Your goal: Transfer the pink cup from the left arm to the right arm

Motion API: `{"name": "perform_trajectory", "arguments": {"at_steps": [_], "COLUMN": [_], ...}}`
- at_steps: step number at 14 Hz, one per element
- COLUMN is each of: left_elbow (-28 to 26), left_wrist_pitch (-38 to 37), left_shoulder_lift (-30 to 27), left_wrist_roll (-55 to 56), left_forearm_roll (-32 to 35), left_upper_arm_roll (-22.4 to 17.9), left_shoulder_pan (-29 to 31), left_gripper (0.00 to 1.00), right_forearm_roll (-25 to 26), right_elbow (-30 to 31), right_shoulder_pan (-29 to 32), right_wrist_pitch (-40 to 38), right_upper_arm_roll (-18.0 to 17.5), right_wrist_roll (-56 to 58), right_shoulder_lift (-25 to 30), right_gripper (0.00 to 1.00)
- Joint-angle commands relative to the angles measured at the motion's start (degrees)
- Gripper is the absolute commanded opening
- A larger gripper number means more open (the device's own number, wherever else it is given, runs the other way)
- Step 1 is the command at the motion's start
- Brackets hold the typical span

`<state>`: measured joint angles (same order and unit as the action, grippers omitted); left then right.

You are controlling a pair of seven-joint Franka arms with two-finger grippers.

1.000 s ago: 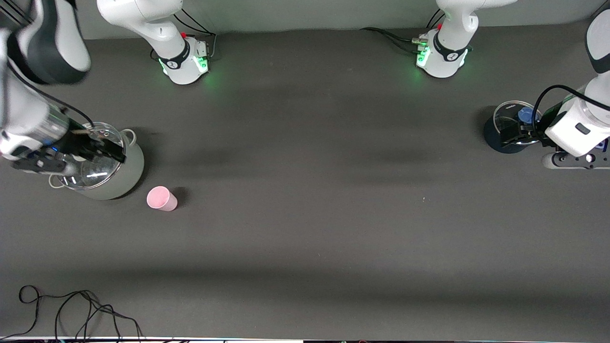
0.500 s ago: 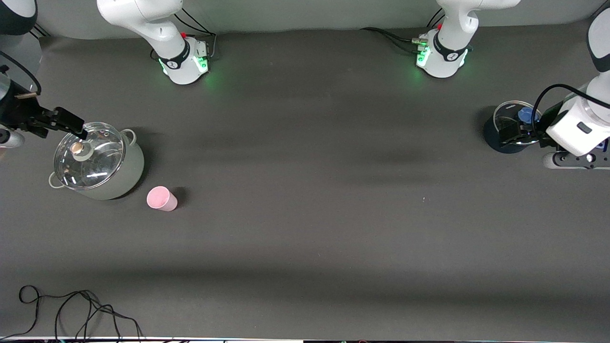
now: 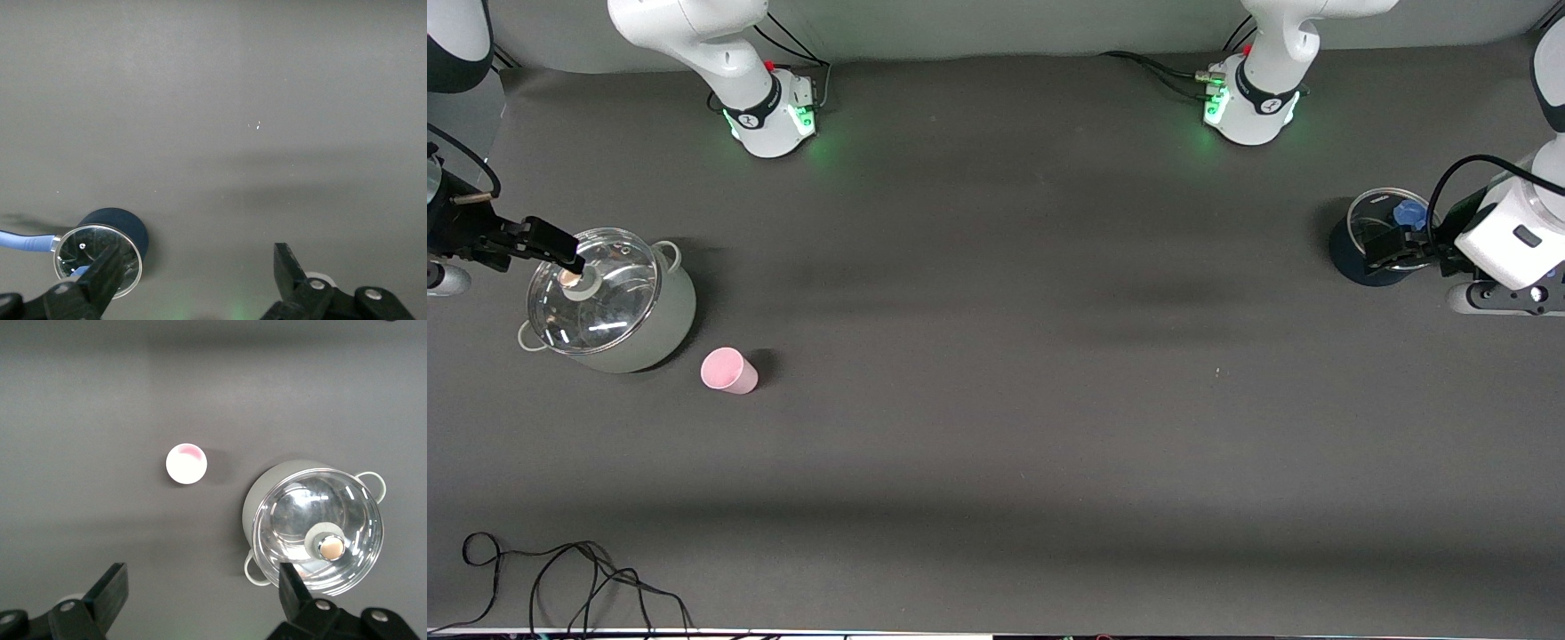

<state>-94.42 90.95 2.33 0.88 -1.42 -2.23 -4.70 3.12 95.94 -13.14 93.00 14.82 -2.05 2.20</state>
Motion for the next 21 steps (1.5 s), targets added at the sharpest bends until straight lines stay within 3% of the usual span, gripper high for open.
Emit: {"name": "perform_trajectory", "arguments": {"at_steps": [1,5,8,12,21], "left_elbow": [0.6,0.8,0.9,3.3,3.9], "left_wrist_pitch": [-0.1,0.0,0.3,0.1,0.4], "left_shoulder_lift": [-0.3,-0.3,-0.3,1.2,1.4], "left_wrist_roll": [-0.8,-1.0,-3.3,-3.4,-3.4], "left_forearm_roll": [0.8,3.1,3.5,3.5,3.5], "left_upper_arm_roll": [-1.0,-1.0,-1.0,-1.0,-1.0], "left_shoulder_pan": [-1.1,-1.2,-1.1,-1.2,-1.2], "left_gripper": [1.0,1.0,1.0,1.0,1.0], "right_forearm_roll": [0.1,0.0,0.1,0.1,-0.6], "right_elbow": [-1.5,-1.8,-1.8,-1.6,-7.6], "right_shoulder_pan": [-0.2,2.0,9.0,11.3,10.4], "right_wrist_pitch": [0.1,0.1,0.1,0.1,-0.2], "right_upper_arm_roll": [0.4,-0.7,-8.9,-11.5,-11.8], "right_wrist_roll": [1.7,1.8,1.7,1.6,0.8], "right_shoulder_lift": [-0.7,-1.1,-0.4,1.0,-5.0], "right_gripper": [1.0,1.0,1.0,1.0,1.0]}}
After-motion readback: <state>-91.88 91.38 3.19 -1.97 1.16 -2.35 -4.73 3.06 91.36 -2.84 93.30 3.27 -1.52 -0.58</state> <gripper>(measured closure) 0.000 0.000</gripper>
